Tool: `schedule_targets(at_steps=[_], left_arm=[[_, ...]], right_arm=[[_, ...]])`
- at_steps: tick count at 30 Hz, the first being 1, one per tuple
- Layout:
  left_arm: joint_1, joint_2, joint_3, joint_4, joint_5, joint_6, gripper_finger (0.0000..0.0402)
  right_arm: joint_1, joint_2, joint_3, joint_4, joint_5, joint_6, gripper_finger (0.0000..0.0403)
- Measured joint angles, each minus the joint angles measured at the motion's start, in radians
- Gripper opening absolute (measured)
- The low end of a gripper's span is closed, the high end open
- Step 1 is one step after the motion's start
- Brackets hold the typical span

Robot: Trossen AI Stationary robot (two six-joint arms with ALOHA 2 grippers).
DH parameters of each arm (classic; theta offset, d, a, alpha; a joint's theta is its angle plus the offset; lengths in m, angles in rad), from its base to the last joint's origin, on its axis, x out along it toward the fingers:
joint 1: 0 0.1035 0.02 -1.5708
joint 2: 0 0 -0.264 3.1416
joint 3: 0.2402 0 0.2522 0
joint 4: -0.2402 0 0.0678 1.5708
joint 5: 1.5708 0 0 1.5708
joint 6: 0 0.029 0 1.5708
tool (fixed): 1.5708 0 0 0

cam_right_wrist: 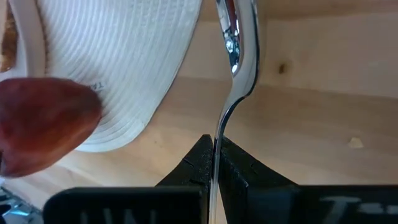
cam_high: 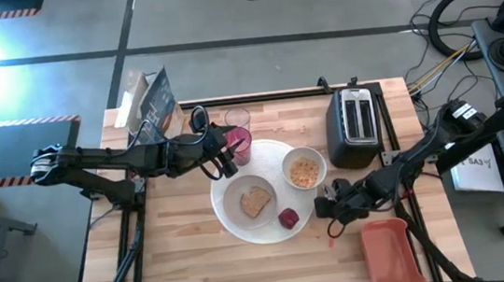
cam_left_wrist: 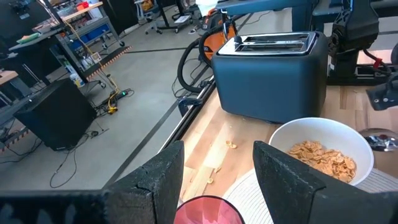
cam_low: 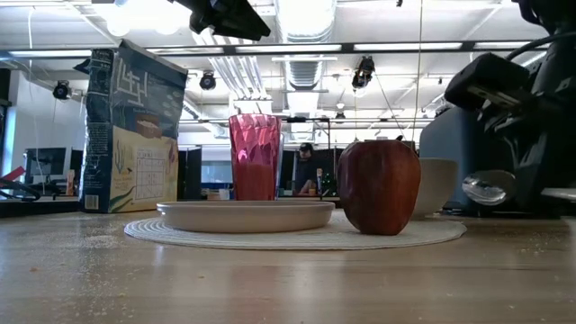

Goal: Arrange a breakfast setting
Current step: Put the orange spoon to the right side of the white placemat, then adjust the white bowl

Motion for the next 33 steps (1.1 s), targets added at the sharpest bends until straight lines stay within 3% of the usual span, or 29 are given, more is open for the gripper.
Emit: schedule_targets(at_steps=[19, 33], left_arm=[[0.000, 0.000, 0.000, -0.003, 0.000, 0.000, 0.0176], [0.000, 0.000, 0.000, -0.028, 0.000, 0.000, 0.0176]], right_arm=[[-0.088, 0.002, -0.009, -0.001, 0.025, -0.104, 0.0014], [-0.139, 0.040, -0.009, 0.013, 0.013, -0.158, 0.0111]])
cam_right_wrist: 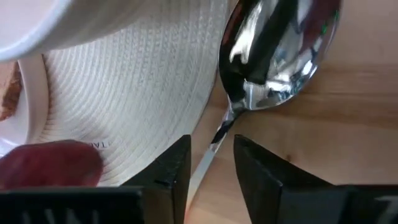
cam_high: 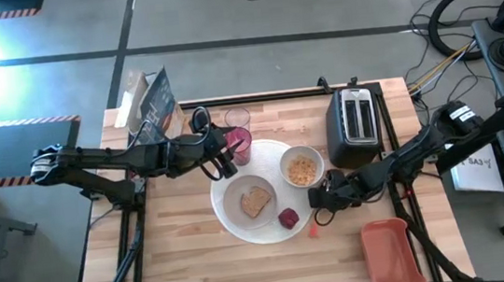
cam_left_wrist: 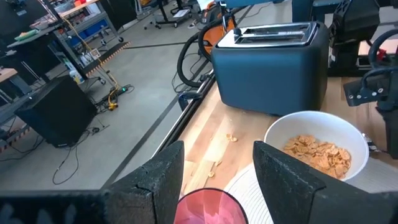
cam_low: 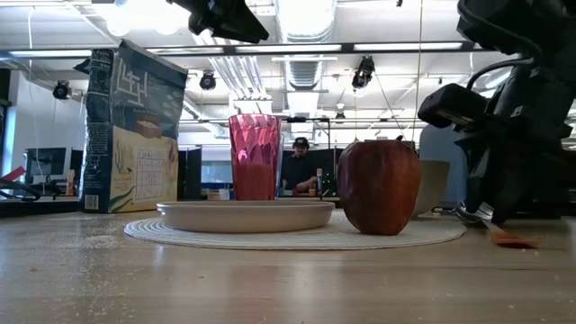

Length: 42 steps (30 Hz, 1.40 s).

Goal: Arrange a breakfast setting
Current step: Adjust the white bowl

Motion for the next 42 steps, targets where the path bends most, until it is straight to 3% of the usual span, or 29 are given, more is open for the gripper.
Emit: schedule_targets(at_steps=[11, 16, 20, 25, 32, 42], left_arm=[[0.000, 0.000, 0.000, -0.034, 0.000, 0.000, 0.0176], [0.000, 0.000, 0.000, -0.079, 0.001, 0.000, 0.0176], [0.000, 0.000, 0.000, -0.090, 0.002, -0.004, 0.0176], [0.000, 0.000, 0.000, -0.092, 0.002, -0.013, 0.0176], [0.000, -0.001, 0.000, -0.108, 0.003, -0.027, 0.0176], [0.000, -0.003, 0.000, -0.122, 0.003, -0.031, 0.0176]], right_arm=[[-0.007, -0.071, 0.099, -0.014, -0.103, -0.161, 0.0132], [-0.036, -0.072, 0.248, -0.157, -0.099, -0.408, 0.0128], [-0.066, -0.054, 0.395, -0.349, 0.010, -0.685, 0.0129], [-0.113, 0.015, 0.528, -0.554, 0.076, -0.984, 0.0130], [-0.160, 0.165, 0.639, -0.568, -0.005, -1.259, 0.0152], [-0.207, 0.334, 0.748, -0.713, -0.006, -1.387, 0.0191]])
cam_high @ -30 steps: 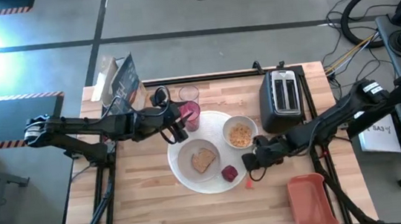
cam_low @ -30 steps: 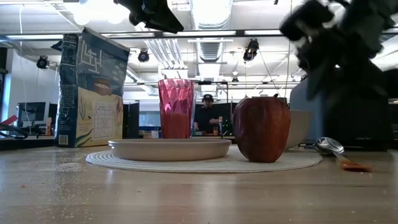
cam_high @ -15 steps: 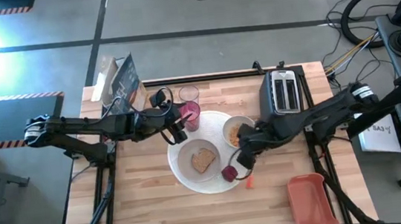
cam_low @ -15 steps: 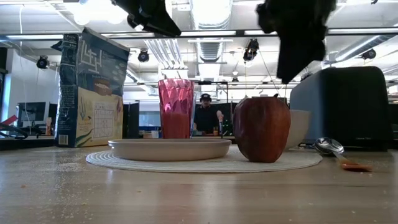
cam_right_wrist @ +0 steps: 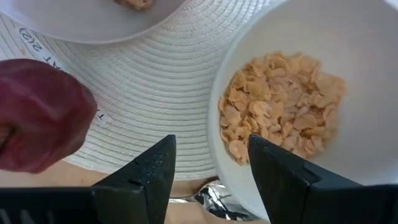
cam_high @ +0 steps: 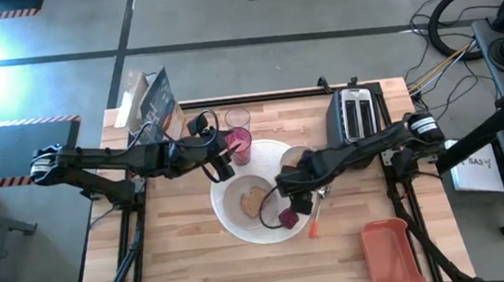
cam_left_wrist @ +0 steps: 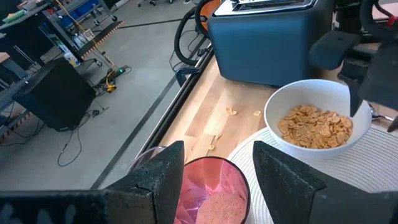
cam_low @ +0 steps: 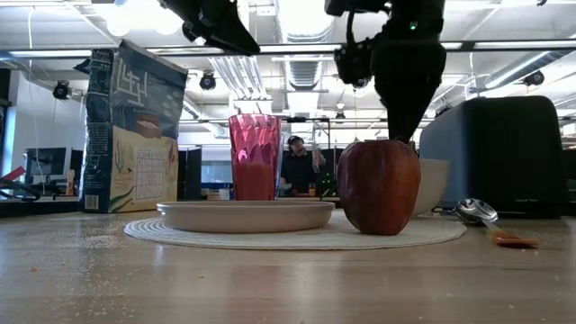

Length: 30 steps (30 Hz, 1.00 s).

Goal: Arrange a breakfast setting
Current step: Adjust the white bowl

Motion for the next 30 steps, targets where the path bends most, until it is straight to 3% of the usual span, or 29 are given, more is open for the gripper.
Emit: schedule_targets(at_steps=[16, 30], left_arm=[[0.000, 0.000, 0.000, -0.032, 0.000, -0.005, 0.0176], [0.000, -0.003, 0.000, -0.059, 0.000, -0.020, 0.0176]], right_arm=[[-0.086, 0.046, -0.003, 0.013, -0.018, -0.064, 0.0170], [-0.088, 0.046, -0.032, 0.046, -0.022, -0.072, 0.0137]])
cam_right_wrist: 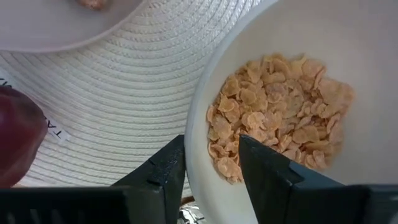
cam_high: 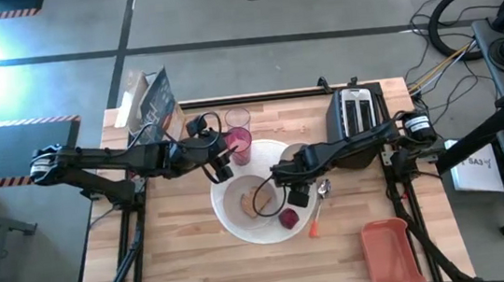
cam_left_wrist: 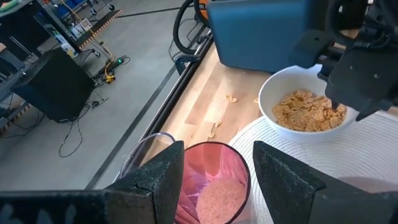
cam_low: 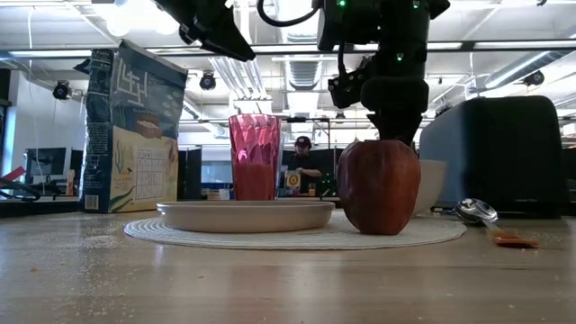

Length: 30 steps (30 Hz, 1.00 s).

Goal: Arrange a breakfast setting
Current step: Adjust the white bowl

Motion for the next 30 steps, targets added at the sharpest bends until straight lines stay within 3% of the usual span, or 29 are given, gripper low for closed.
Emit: schedule_targets(at_steps=[17, 30], left_arm=[[0.000, -0.147, 0.000, -0.014, -0.001, -0.006, 0.0176], [0.000, -0.239, 0.000, -0.060, 0.000, -0.003, 0.0176]], right_arm=[[-0.005, 0.000, -0.001, 0.034, -0.030, -0.090, 0.0014], [-0.005, 0.000, -0.001, 0.121, -0.083, -0.230, 0.0009]])
